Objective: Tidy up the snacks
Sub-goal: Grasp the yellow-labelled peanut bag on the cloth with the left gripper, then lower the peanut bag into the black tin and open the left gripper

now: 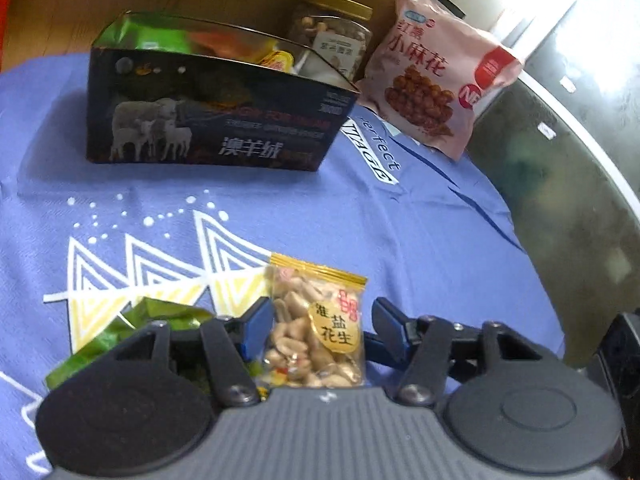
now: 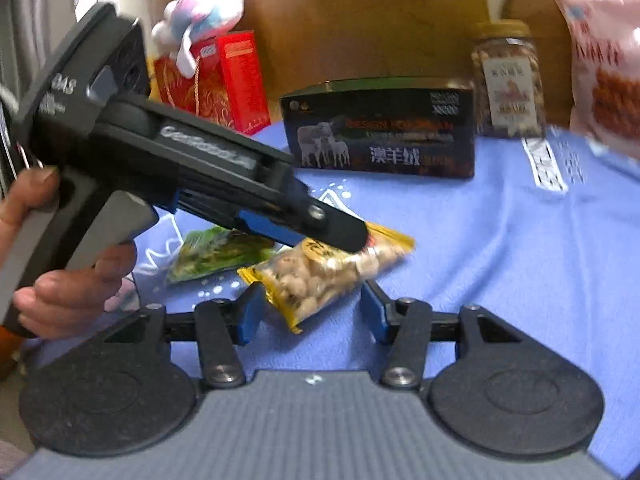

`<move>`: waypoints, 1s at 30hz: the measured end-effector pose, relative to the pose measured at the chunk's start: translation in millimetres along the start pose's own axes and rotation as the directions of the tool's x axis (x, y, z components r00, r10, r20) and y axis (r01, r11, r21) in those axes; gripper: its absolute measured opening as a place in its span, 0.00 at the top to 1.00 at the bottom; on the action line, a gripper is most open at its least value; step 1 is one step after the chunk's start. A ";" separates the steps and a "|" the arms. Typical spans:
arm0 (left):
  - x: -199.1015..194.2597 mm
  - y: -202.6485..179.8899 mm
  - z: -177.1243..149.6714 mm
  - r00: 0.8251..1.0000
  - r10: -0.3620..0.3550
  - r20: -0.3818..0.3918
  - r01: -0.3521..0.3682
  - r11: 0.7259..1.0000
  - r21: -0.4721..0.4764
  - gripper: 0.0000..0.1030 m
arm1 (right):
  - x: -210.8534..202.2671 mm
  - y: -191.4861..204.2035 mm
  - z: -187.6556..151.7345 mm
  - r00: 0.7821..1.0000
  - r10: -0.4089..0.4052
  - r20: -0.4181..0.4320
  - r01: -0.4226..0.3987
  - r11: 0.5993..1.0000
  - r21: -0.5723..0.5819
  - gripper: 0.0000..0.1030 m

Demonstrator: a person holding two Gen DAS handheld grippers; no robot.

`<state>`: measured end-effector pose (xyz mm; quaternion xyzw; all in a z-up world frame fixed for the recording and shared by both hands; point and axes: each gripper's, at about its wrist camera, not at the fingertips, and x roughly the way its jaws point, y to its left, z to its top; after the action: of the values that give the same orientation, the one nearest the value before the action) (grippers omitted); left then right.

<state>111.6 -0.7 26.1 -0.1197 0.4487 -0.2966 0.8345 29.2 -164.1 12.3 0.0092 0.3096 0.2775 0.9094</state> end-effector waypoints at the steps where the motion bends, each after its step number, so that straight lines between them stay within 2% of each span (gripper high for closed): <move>1: 0.1 -1.7 -1.3 1.000 0.001 0.002 -0.001 1.000 0.002 0.47 | 1.2 2.6 -0.7 1.000 -0.005 0.002 0.005 1.000 -0.019 0.48; 4: 1.0 -3.5 -0.8 1.000 0.004 0.007 -0.004 1.000 -0.003 0.48 | 1.2 5.3 -4.8 1.000 -0.014 0.011 0.015 0.998 -0.055 0.54; 8: 1.9 -6.5 1.3 1.000 0.002 0.009 -0.001 1.000 -0.004 0.53 | -1.4 2.0 -8.5 1.000 0.004 0.029 -0.003 0.999 -0.035 0.64; 10: 1.0 -4.8 6.9 1.000 -0.023 0.008 0.023 0.999 -0.026 0.54 | -2.1 3.4 -7.0 0.999 0.005 0.040 -0.004 1.000 -0.031 0.67; 13: -10.4 -2.4 23.8 0.997 -0.066 0.051 0.069 0.996 -0.062 0.54 | -5.3 6.6 1.0 0.997 -0.006 0.078 0.010 0.999 -0.052 0.70; 17: -32.8 -2.3 59.2 0.984 -0.098 0.148 0.108 0.992 -0.066 0.54 | -11.4 5.6 28.0 0.984 -0.008 0.179 0.024 0.996 -0.087 0.70; 21: -44.7 -6.0 103.6 0.969 -0.062 0.238 0.068 0.998 -0.015 0.54 | -3.3 2.2 65.6 0.965 -0.016 0.262 0.055 0.988 -0.144 0.70; 24: -39.4 -0.9 134.6 0.961 -0.031 0.275 0.035 0.999 -0.010 0.54 | 13.1 -6.9 92.2 0.952 -0.027 0.303 0.084 0.981 -0.177 0.70; 27: -24.6 11.1 154.8 0.960 -0.001 0.281 0.011 0.999 -0.034 0.54 | 40.4 -19.6 110.5 0.951 -0.051 0.304 0.112 0.976 -0.186 0.71; 30: -5.5 24.0 165.8 0.965 0.029 0.262 -0.014 0.998 -0.057 0.53 | 72.4 -31.1 119.5 0.959 -0.080 0.271 0.131 0.975 -0.177 0.71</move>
<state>254.5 10.7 113.0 -0.1758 0.3433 -0.2567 0.8862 160.0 -134.9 62.6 -0.0589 0.1584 0.2533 0.9525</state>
